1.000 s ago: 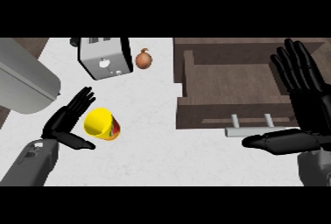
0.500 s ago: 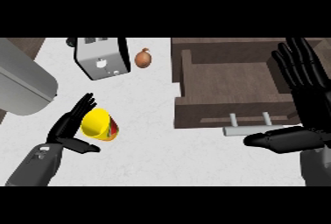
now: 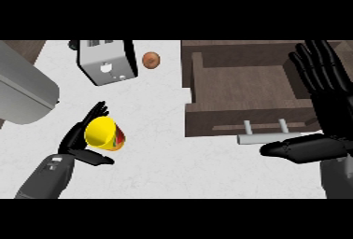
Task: Pick up the cup, place it into the drawer and close the drawer
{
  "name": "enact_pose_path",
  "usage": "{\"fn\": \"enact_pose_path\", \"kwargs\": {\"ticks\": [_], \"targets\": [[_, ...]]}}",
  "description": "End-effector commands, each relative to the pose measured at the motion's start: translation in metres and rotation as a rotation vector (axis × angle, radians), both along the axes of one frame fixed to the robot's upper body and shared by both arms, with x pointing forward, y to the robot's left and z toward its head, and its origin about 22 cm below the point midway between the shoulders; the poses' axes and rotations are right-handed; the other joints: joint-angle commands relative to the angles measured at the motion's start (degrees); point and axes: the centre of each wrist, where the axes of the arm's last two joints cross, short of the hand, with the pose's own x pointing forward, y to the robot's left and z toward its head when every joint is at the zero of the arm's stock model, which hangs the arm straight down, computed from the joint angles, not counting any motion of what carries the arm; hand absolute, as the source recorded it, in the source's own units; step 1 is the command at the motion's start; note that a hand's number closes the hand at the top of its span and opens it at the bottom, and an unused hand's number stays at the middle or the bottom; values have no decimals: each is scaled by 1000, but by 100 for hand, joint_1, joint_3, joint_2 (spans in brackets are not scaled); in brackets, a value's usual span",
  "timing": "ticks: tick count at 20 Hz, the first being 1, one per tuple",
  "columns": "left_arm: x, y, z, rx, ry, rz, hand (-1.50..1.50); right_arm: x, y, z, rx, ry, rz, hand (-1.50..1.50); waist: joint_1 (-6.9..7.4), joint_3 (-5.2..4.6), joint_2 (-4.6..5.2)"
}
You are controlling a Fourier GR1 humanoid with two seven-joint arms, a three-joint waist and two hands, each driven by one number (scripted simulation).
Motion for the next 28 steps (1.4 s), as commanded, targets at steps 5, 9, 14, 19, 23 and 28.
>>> {"fn": "enact_pose_path", "kwargs": {"ticks": [5,9,14,19,23,28], "targets": [[1,-20,-7,-126,-71,-77,-150,-7,-5,6,-4,-12,9,-150,-51,0,-12],[-2,-23,-11,-161,-46,-129,-150,10,-11,2,-8,-13,-7,-150,-28,-6,44],[6,-33,-7,-287,-29,-210,150,7,6,1,6,-3,3,-150,-11,-12,26],[20,-36,6,-144,-275,-85,150,11,-15,-8,-15,13,-26,-150,51,6,10],[2,-38,-10,-12,-337,175,150,8,-8,6,-9,0,-30,-150,80,4,-16],[-13,-35,-21,1,-382,608,150,-2,-16,2,-10,3,-32,-150,135,8,-66]]}}
